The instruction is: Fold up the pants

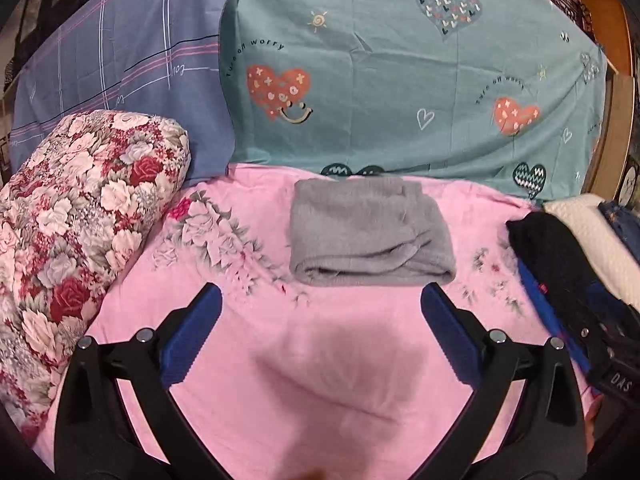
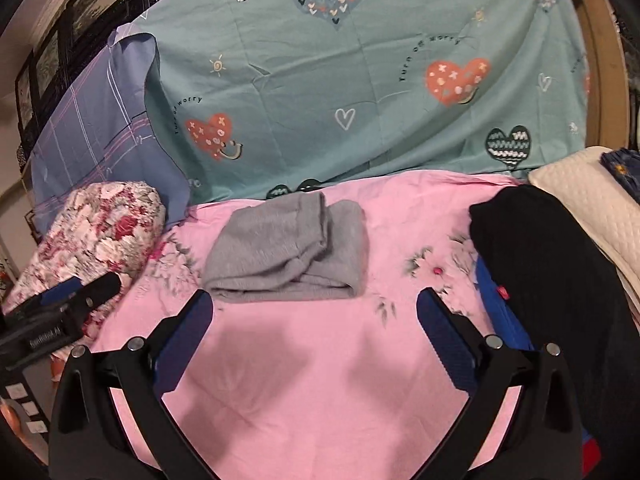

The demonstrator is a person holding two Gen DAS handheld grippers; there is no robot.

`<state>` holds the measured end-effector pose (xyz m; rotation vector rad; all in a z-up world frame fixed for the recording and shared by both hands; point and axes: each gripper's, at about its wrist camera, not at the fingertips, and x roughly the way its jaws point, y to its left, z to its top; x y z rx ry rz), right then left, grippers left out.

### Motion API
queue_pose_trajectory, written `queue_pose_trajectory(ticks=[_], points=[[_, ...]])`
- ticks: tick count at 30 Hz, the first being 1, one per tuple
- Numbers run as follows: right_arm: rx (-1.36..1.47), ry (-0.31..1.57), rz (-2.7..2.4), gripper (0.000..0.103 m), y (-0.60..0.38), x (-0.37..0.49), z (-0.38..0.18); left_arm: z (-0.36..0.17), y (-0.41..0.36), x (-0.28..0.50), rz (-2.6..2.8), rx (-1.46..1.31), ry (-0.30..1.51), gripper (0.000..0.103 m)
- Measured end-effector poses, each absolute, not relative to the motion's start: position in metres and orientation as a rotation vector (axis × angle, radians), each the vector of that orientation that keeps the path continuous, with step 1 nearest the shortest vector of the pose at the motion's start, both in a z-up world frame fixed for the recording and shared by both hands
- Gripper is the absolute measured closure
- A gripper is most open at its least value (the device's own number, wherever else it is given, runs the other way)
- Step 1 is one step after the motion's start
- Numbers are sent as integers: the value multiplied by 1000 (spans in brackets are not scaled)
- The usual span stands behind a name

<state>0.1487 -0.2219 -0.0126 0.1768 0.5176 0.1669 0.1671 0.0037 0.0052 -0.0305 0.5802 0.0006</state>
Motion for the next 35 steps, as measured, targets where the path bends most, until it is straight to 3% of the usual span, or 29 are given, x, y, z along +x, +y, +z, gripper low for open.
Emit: queue_pose_trajectory(ticks=[9,35], points=[[97,570,175,1,-205,142,-52,-54,-3,181,8,27,678,2],[128,648,173,1,-203,147,-68,-58,1,180,-2,-38,713,2]])
